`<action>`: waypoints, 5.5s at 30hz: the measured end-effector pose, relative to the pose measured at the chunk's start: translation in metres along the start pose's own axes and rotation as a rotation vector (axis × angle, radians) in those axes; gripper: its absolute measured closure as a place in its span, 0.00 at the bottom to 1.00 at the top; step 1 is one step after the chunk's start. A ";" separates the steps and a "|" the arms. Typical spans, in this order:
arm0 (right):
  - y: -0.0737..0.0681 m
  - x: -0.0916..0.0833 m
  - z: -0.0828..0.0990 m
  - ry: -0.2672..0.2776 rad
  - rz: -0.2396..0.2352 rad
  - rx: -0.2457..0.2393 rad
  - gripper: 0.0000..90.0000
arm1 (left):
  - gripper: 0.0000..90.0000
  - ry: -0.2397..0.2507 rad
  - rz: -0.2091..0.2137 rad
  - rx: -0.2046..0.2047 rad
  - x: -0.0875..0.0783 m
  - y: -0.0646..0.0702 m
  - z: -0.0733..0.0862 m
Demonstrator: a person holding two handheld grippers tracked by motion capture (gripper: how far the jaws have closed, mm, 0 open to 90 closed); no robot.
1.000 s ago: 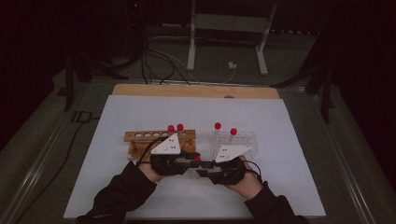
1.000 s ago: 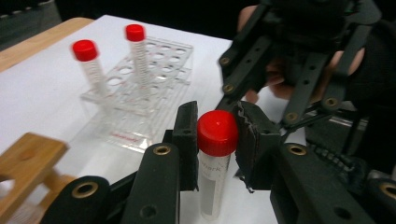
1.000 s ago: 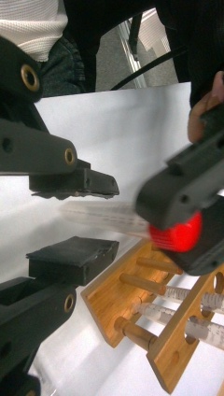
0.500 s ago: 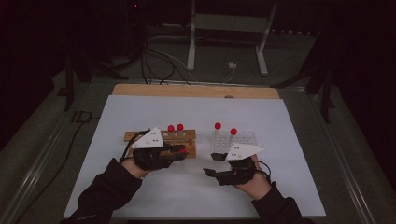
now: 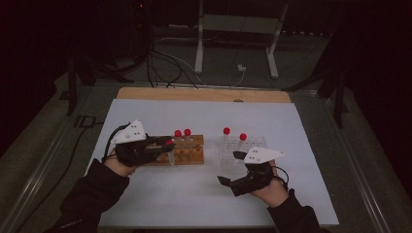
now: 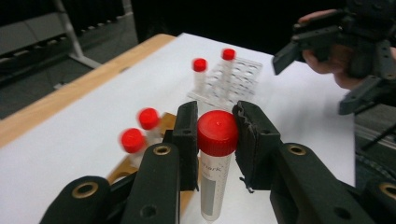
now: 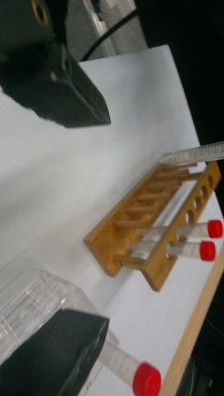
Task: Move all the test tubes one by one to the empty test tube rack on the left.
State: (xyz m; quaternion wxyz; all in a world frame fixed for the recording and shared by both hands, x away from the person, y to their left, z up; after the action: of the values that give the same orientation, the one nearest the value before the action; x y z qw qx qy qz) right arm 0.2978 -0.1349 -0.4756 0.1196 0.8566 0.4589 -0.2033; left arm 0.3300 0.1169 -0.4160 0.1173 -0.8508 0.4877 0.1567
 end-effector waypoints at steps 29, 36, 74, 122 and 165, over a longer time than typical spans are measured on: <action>0.014 -0.014 -0.003 0.065 0.018 0.034 0.00 | 0.80 0.079 -0.146 -0.055 0.019 -0.059 -0.013; 0.016 -0.015 -0.002 0.066 0.016 0.038 0.00 | 0.80 0.063 -0.147 -0.068 0.029 -0.064 -0.003; 0.016 -0.014 0.003 0.055 0.004 0.039 0.00 | 0.80 -0.094 -0.146 -0.088 0.059 -0.063 0.049; 0.091 -0.029 -0.007 0.105 0.182 0.067 0.03 | 0.03 0.076 -0.052 -0.096 -0.010 0.012 0.062; 0.111 0.025 0.037 -0.094 0.259 0.164 0.81 | 0.02 0.059 -0.030 -0.105 -0.008 0.016 0.078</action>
State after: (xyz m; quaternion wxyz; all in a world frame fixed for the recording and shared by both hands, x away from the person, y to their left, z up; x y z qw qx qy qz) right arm 0.3944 -0.1920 -0.5176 0.0956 0.9051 0.3204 -0.2627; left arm 0.3008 0.1426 -0.4860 0.0604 -0.8672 0.4693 0.1551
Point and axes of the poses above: each handheld gripper's, and its own axes: x roughly forward along the jaws, z roughly out of its underside, y roughly to its right, the point moved 7 cm from there along x, roughly forward along the jaws, and after that the axes turned 1 degree about -x, right-handed, at the moved point
